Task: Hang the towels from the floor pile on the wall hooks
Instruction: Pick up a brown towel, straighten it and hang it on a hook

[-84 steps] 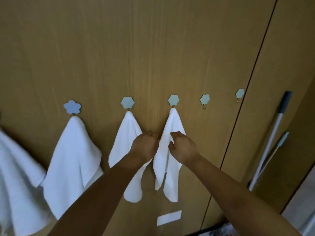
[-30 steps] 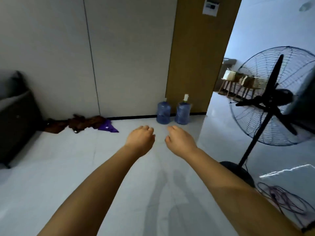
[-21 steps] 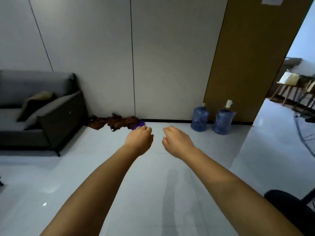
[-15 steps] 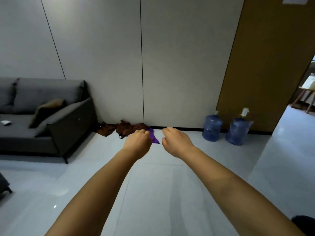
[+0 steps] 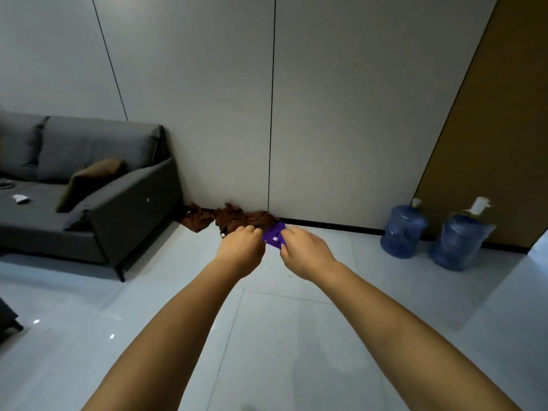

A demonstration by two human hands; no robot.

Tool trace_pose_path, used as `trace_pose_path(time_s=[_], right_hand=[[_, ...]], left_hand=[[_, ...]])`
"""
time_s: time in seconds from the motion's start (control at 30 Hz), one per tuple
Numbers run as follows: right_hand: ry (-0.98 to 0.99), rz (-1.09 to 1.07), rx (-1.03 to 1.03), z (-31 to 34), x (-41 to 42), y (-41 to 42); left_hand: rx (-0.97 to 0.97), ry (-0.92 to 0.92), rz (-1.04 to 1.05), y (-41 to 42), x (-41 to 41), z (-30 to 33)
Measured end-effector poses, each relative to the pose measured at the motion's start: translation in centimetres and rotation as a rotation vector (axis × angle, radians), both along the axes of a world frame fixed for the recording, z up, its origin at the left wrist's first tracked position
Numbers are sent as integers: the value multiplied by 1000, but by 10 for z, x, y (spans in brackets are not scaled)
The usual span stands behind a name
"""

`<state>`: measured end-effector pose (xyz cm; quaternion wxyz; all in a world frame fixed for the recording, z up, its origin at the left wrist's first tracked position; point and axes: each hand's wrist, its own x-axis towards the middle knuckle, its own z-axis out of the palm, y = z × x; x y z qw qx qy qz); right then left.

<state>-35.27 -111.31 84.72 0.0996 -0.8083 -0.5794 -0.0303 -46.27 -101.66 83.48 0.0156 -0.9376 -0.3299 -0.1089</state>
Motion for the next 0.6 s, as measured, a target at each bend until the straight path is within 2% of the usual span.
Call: trace_pose_path(time_s=[0.2,0.37,0.6], right_hand=[[-84,-65,-65,12,71,107],[-43,-126,-47,27,120,200],[-26,-110,-74,13,161,293]], left_hand=[[73,9,-33,115,66,10],[110,37,-54,208,112,27],[71,91,-76,294,156,13]])
